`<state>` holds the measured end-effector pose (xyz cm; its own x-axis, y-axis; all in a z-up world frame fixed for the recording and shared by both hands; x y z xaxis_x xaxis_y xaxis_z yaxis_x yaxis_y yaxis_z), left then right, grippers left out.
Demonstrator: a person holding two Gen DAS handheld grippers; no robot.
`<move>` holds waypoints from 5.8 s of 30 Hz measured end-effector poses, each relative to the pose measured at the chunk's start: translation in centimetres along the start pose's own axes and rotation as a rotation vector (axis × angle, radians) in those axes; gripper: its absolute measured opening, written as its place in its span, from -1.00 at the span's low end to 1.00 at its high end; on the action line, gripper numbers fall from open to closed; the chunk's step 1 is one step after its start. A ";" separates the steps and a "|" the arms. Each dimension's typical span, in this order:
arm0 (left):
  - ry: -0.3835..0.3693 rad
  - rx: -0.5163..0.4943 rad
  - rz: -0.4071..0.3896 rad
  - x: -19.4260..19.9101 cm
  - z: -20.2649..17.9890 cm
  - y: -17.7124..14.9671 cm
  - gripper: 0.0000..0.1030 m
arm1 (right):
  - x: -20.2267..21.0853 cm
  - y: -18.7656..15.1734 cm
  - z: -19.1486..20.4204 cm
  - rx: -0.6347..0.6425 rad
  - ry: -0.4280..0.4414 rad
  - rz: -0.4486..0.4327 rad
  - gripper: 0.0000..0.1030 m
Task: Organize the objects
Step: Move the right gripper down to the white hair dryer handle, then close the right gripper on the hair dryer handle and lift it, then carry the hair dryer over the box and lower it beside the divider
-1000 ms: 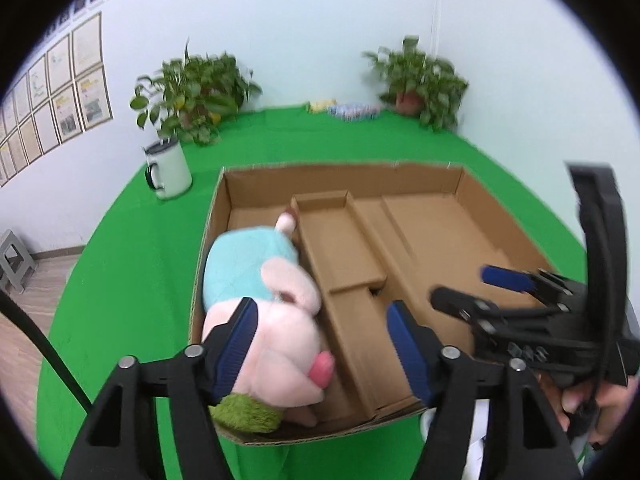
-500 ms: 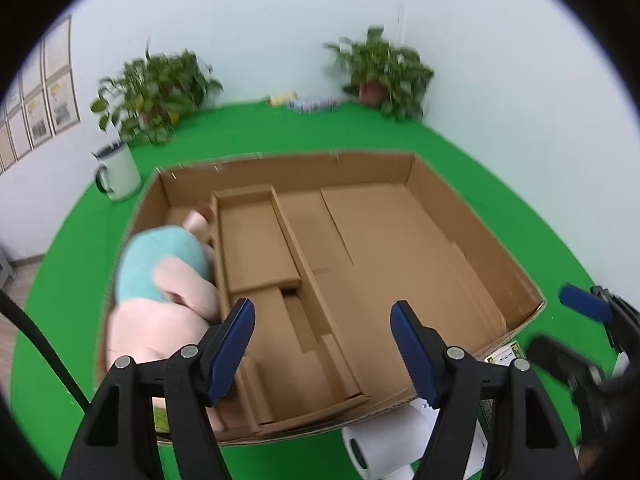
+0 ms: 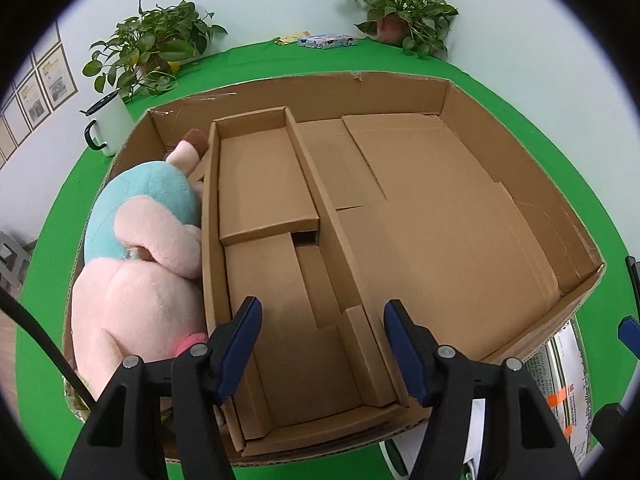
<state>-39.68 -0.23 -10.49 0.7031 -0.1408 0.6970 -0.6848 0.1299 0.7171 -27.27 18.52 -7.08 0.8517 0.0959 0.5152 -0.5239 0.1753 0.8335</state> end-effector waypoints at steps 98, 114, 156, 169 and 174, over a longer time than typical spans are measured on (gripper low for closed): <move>-0.558 0.206 -0.144 17.5 -5.3 -3.0 -0.41 | 6.1 -1.1 13.1 0.173 0.111 0.037 -0.54; -0.559 0.098 -0.292 18.7 -5.3 4.8 -0.41 | 9.7 7.4 13.2 0.177 0.075 -0.130 -0.55; -0.473 0.189 -0.054 1.0 -4.0 8.5 -0.41 | -13.0 10.3 6.3 0.101 0.153 0.118 -0.54; -0.408 0.231 0.133 -4.8 -4.4 4.9 -0.41 | -17.5 4.6 4.2 0.007 0.202 0.287 -0.54; -0.382 0.223 0.161 -5.3 -4.3 4.3 -0.40 | -18.6 3.1 3.9 -0.029 0.209 0.330 -0.56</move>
<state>-45.53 5.29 -11.06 0.4923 -0.4927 0.7175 -0.8332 -0.0283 0.5522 -44.73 13.46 -13.30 0.6224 0.3491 0.7005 -0.7724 0.1292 0.6219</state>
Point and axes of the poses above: each gripper's, at about its wrist camera, not at the fingertips, and x roughly against the way its jaws point, z to its left, y to its top, the point moved 3 cm from there along -x, roughly the way its jaws point, and after that the axes turned 12 degrees about -z, right-handed, at the moved point
